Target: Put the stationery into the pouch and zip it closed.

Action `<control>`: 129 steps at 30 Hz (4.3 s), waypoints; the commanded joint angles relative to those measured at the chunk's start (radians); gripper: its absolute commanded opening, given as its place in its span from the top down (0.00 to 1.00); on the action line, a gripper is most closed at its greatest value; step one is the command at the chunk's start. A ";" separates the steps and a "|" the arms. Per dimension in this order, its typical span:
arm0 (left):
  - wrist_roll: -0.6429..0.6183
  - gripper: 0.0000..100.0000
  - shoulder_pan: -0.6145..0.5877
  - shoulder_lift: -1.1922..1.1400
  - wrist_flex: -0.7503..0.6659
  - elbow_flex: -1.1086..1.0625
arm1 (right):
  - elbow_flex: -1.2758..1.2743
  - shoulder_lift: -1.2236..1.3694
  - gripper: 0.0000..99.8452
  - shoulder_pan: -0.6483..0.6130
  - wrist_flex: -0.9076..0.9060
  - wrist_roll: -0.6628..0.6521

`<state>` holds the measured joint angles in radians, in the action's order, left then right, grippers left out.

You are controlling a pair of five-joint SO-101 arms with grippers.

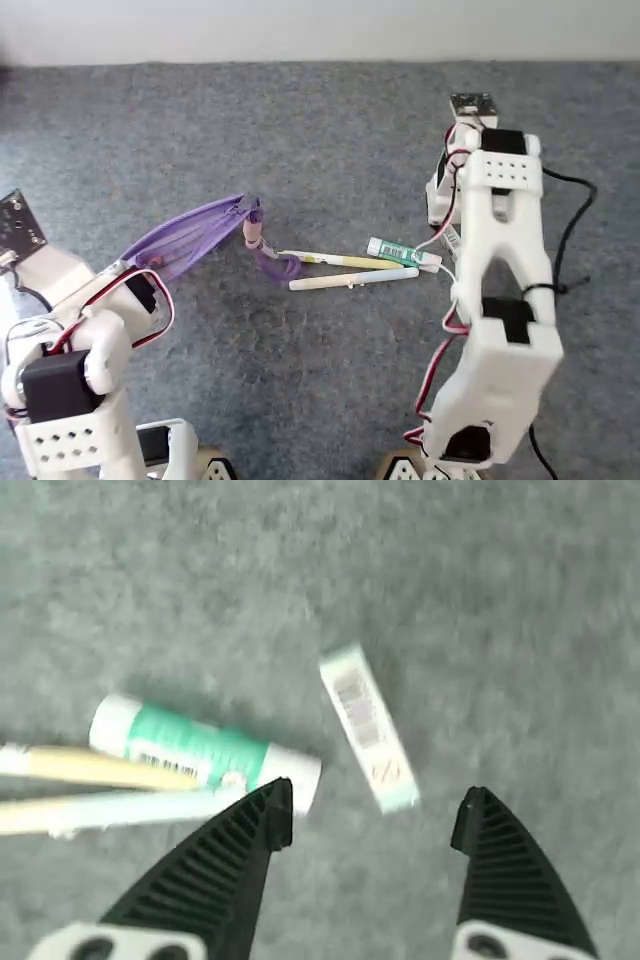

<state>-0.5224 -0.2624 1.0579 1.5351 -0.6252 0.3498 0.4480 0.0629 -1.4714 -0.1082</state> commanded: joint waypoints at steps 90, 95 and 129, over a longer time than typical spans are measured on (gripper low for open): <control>-0.009 0.99 -0.006 -0.006 -0.029 0.042 | -1.178 -1.399 0.99 -0.952 1.342 0.146; -0.009 0.99 -0.006 -0.008 -0.031 0.042 | -1.252 -1.346 0.99 -0.952 1.564 0.084; -0.009 0.99 -0.006 -0.002 -0.052 0.018 | -1.077 -1.199 0.86 -0.934 1.333 0.084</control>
<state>-0.5224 -0.2654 1.0533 1.5167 -0.6268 -0.8424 -0.7380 -0.9145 -0.1350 -0.0176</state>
